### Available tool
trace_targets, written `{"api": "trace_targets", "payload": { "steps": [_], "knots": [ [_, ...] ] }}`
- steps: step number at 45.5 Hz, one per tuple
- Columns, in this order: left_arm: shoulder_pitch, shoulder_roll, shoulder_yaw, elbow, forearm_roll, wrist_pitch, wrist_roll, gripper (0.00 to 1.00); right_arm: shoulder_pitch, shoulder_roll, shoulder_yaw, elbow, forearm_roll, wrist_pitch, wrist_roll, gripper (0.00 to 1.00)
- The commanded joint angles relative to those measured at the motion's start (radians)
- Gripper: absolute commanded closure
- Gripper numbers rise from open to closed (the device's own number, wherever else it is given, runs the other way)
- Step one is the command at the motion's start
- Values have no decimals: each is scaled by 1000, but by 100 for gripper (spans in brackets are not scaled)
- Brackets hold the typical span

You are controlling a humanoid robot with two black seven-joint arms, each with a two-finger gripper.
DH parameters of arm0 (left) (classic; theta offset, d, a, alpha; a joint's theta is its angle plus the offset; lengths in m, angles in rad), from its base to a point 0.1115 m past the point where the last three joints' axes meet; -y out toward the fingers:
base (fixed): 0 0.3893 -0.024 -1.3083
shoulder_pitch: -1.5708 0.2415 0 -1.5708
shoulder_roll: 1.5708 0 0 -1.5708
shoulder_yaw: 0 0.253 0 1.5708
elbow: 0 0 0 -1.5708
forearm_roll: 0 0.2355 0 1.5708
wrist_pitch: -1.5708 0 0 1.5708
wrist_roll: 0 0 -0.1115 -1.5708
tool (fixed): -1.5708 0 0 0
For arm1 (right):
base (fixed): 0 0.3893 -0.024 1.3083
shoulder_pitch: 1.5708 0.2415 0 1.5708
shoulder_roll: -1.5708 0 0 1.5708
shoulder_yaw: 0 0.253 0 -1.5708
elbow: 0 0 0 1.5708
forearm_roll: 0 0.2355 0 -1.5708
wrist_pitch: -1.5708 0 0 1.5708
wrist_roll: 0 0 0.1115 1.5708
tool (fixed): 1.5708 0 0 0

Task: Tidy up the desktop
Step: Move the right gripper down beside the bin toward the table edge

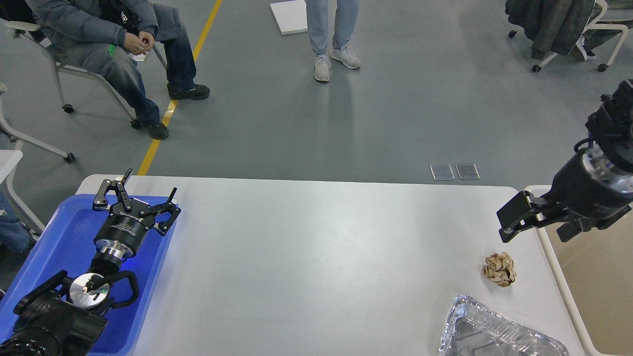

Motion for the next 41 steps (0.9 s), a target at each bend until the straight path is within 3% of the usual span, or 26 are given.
{"api": "trace_targets", "payload": {
  "steps": [1,7,19,32,41],
  "knots": [
    [0,0,-1,0,1,0,0,0,9,-49,2,-4,-8,1,0,0],
    [0,0,0,0,0,0,0,0,17,-123,1,-4,-43,5,2,0],
    [0,0,-1,0,0,0,0,0,17,-328,38,-13,-342,12,3,0],
    [0,0,-1,0,0,0,-2,0,-2,-370,-56,-7,-439,6,3,0],
    [0,0,-1,0,0,0,-2,0,-31,-436,-90,-7,-646,0,3,0]
  ]
}}
